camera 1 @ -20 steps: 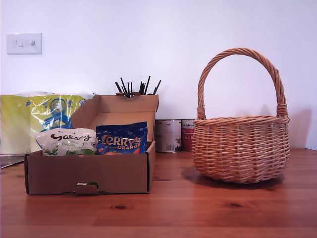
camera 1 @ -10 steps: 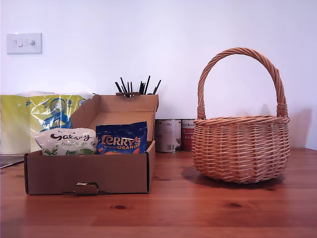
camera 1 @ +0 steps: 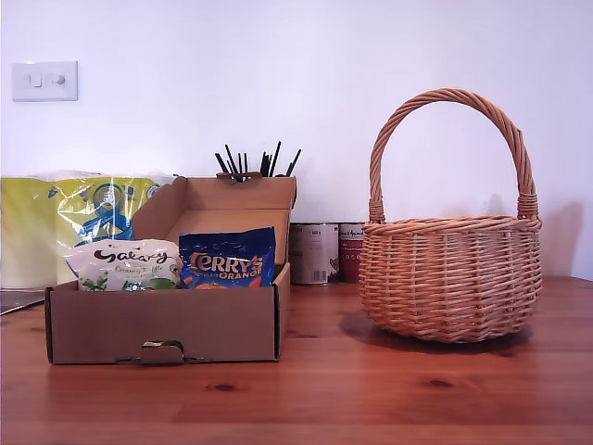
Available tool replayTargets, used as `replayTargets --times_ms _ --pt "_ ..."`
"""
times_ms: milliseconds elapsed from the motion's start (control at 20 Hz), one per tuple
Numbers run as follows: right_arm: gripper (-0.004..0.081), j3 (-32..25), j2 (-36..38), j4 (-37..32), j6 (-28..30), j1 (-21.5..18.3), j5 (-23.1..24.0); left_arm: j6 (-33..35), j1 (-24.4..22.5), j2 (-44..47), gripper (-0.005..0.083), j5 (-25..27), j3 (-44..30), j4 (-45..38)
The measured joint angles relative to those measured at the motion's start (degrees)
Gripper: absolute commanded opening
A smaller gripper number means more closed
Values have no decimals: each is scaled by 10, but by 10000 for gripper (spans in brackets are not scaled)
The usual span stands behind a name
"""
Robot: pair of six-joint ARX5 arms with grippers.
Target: Move the bags of Easter eggs from the cardboard box on the left into the woven basket on the right side.
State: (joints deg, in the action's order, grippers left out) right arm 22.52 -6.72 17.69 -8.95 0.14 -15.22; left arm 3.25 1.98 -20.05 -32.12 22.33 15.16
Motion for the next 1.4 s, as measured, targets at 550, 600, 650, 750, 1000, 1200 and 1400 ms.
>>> replayTargets --times_ms 550,600,650,750,1000,1200,1400 --pt "-13 15 -150 4 61 71 -90 251 95 -438 615 -68 235 -2" --pt "-13 15 -157 4 61 77 -91 259 104 -471 634 -48 257 -6" --pt "-13 15 -163 4 61 84 -91 274 111 -509 635 -28 286 -14" --pt "-13 15 -172 3 61 90 -91 294 122 -574 635 -14 341 -30" --pt "-12 15 -184 3 61 94 -93 308 136 -721 634 -12 452 -22" --pt "-12 15 -186 3 61 94 -93 335 145 -816 633 -14 519 11" --pt "-12 15 -186 3 61 94 -93 358 155 -881 600 5 571 58"
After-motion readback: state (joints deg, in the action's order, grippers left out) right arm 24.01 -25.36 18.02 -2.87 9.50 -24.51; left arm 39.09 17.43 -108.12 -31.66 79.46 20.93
